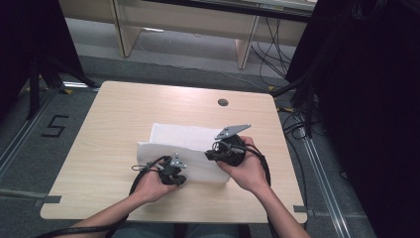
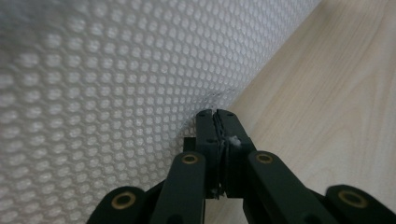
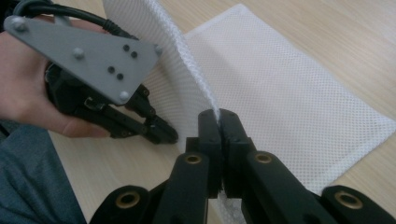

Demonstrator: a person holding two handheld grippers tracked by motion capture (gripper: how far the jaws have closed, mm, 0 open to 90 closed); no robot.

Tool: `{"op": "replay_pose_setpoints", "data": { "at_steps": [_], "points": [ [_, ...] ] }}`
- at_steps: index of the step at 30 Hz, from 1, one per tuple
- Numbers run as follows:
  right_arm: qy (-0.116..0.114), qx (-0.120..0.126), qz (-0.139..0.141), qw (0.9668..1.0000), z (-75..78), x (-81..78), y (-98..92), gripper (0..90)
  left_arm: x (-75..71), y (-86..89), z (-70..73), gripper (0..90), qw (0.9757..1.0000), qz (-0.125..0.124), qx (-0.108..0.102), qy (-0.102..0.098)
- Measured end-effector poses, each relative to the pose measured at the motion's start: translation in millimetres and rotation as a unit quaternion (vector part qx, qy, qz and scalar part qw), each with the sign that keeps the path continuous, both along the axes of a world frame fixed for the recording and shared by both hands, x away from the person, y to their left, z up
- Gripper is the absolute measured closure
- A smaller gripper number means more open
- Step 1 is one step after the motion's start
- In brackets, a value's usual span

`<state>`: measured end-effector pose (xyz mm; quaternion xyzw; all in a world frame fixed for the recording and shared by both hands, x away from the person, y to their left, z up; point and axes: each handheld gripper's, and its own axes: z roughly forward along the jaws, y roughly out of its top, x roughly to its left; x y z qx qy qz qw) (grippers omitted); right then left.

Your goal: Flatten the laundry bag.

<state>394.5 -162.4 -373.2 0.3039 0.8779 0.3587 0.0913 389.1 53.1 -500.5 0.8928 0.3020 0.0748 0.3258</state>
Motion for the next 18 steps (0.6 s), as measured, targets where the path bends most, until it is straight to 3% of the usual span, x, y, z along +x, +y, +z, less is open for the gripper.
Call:
{"op": "replay_pose_setpoints", "data": {
  "at_steps": [7,8,9,12,13,15,16,17,18],
  "points": [
    [0.003,-0.006,-0.001,1.0,-1.0,-7.3,-1.8,89.8,-11.2,2.7,4.5,87.1,0.9999,-0.013,-0.002,-0.002],
    [0.001,0.003,0.003,1.0,-3.7,-7.4,-1.0,89.8,-13.3,2.7,4.8,87.2,0.9999,-0.009,-0.004,0.001],
    [0.003,-0.007,0.001,1.0,-2.3,-8.1,-2.0,89.8,-13.8,3.3,4.1,87.2,0.9999,-0.011,-0.007,-0.001],
    [0.015,0.004,-0.004,0.9999,-3.4,-11.9,0.8,89.8,-14.0,5.9,3.6,87.3,0.9999,-0.011,0.001,-0.004],
    [0.002,-0.002,0.006,1.0,-3.6,-10.4,-0.3,89.7,-15.4,6.3,4.1,87.2,0.9999,-0.012,0.001,-0.003],
    [0.016,-0.002,0.004,0.9999,-2.9,-13.2,0.0,89.7,-21.0,8.2,7.0,87.0,0.9999,-0.013,0.001,0.0],
    [0.006,0.0,0.004,1.0,-4.8,-13.1,0.1,89.7,-24.9,10.2,9.8,86.8,0.9997,-0.023,0.0,0.001],
    [0.019,-0.001,-0.005,0.9998,-4.6,-15.0,0.1,89.7,-28.3,12.1,12.4,86.5,0.9997,-0.026,0.003,-0.002],
    [0.01,0.005,-0.006,0.9999,-7.5,-15.1,0.9,89.7,-32.7,14.3,14.9,86.3,0.9996,-0.027,-0.004,-0.007]
  ]
}}
